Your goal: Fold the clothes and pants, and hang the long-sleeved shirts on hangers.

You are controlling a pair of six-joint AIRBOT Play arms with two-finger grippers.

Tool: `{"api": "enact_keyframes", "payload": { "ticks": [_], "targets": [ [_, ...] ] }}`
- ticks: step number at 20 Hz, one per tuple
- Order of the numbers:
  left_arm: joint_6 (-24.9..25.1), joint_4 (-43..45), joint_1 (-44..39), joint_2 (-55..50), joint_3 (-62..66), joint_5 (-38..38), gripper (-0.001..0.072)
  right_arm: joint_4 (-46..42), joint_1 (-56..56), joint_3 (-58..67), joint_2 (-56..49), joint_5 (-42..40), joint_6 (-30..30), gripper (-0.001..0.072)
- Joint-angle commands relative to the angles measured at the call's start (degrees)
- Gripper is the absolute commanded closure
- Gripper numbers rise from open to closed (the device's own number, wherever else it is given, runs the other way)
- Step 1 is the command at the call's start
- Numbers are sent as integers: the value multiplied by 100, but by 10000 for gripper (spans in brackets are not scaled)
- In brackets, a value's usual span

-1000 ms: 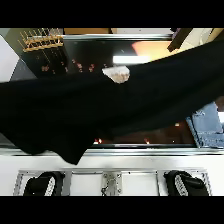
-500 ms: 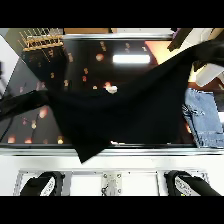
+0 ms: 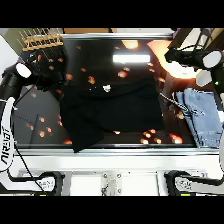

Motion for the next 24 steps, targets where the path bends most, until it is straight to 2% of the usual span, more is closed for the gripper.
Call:
{"api": "enact_keyframes", "payload": {
  "ticks": [1,4,7,10,11,12,15,23,24],
  "targets": [
    [28,52,321,66,-186,-621,-13,-291,-232,-101,413,1102,-225,138],
    [28,24,610,658,-1812,-555,-13,-437,-227,-911,1115,1733,-295,138],
    [31,-127,800,966,-3230,-238,-13,-374,-101,-1947,1827,1794,-293,138],
    [278,-861,894,940,-3954,236,-13,-229,42,-2634,2258,1753,-295,138],
    [365,-1080,887,933,-4074,365,-8,-199,83,-2743,2326,1755,-293,138],
    [396,-1231,846,933,-4166,503,108,-149,125,-2782,2343,1757,-293,138],
    [391,-1209,616,896,-4251,761,116,-31,166,-2791,2345,1751,-275,138],
    [372,-1375,446,424,-3858,573,117,-17,164,-2798,2363,1775,-275,138],
    [372,-1362,363,424,-3895,640,157,-20,155,-2809,2363,1773,-275,138]
  ]
}}
